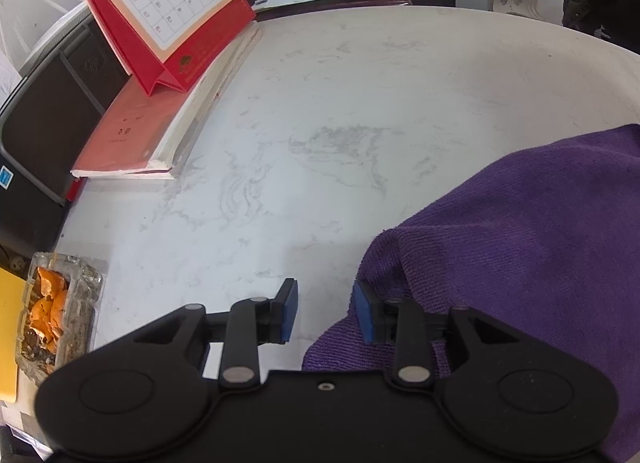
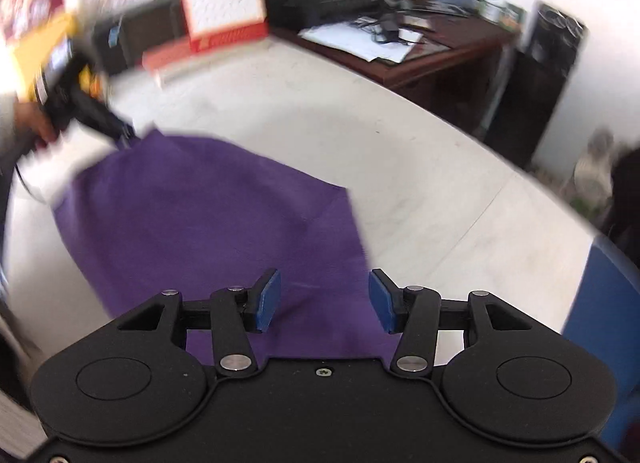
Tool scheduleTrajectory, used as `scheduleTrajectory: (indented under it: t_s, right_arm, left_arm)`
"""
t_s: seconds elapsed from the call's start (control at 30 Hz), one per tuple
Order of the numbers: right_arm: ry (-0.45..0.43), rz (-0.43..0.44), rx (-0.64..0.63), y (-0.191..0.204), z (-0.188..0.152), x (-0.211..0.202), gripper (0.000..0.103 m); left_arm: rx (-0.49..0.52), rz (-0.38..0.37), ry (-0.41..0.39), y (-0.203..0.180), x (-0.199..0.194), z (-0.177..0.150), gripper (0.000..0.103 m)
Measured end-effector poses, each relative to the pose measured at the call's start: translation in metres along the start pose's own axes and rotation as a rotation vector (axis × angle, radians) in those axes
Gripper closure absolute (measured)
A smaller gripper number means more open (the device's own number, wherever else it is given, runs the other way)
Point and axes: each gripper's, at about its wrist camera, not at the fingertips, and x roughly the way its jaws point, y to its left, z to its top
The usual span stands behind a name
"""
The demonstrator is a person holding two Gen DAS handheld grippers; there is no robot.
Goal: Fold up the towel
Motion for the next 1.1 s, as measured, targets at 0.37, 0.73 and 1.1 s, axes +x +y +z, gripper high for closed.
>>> scheduleTrajectory:
  t_s: [0.37, 0.73, 1.1]
  right_arm:
    - [0.134, 0.202, -0.380, 0.014, 0.020, 0.042, 0.059]
    - [0.240, 0.362, -0.585, 0.016, 0.028, 0.078, 0.058]
    - [0.231, 0.355, -0.492, 0.012, 0.018, 0.064, 0.097]
  left_arm:
    - [0.008, 0.001, 0.010, 0.000, 0.001, -0.004, 0.073]
    - [0.002, 0.010, 0.015, 0.003, 0.003, -0.003, 0.064]
    - [0.010, 0.028, 0.002, 0.003, 0.003, -0.004, 0.061]
